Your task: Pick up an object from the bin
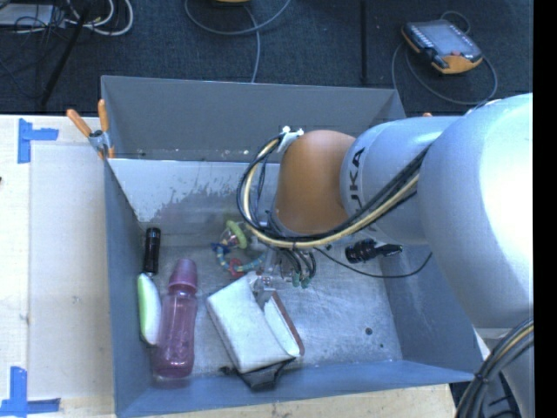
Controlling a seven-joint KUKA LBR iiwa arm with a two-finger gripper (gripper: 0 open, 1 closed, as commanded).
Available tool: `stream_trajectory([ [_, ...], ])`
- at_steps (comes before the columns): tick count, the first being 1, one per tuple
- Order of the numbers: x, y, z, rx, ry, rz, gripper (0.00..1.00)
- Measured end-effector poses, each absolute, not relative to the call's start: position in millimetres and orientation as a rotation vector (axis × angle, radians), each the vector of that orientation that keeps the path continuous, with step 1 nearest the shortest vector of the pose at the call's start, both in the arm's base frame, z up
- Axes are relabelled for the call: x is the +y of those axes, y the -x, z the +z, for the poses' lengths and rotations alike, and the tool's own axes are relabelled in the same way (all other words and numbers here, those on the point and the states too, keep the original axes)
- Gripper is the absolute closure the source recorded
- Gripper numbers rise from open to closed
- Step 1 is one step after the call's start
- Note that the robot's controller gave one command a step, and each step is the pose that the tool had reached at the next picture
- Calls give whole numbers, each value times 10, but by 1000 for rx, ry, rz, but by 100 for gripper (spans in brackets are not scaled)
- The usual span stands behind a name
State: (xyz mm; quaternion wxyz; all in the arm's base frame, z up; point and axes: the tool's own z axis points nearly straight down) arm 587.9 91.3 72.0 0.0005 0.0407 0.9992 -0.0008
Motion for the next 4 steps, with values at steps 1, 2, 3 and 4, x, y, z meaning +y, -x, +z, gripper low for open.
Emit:
stream_trajectory([
  [1,1119,-5769,726,3068,-634,-14,0],
  [2,861,-5934,719,3125,-313,6,0],
  [3,1605,-5588,726,3107,-407,-3,100],
  [4,1607,-5588,726,3107,-406,-3,100],
])
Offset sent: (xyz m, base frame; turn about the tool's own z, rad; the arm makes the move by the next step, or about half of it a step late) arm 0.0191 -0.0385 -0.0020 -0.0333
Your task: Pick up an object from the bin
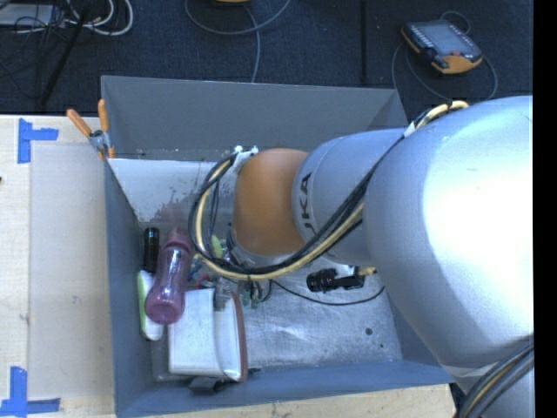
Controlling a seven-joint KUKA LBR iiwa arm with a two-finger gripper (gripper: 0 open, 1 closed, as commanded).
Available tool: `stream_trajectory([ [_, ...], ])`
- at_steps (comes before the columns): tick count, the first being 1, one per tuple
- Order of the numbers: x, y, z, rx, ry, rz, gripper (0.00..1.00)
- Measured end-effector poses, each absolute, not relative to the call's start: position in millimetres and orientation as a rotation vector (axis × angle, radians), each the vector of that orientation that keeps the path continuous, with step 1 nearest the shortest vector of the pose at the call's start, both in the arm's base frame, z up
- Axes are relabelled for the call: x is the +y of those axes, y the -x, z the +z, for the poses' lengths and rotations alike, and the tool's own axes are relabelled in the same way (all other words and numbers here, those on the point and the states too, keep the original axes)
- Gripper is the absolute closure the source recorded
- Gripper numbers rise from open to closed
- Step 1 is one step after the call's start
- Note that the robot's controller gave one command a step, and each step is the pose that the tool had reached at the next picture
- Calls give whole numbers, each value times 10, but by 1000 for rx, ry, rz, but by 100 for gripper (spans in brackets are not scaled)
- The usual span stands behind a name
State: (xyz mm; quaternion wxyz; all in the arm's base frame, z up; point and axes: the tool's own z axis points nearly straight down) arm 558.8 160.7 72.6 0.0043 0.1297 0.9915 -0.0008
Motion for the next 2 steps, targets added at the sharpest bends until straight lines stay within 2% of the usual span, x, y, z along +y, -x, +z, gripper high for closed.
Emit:
stream_trajectory([
  [1,1606,-5585,758,3106,-407,-2,100],
  [2,1612,-5594,880,3108,-408,2,100],
])
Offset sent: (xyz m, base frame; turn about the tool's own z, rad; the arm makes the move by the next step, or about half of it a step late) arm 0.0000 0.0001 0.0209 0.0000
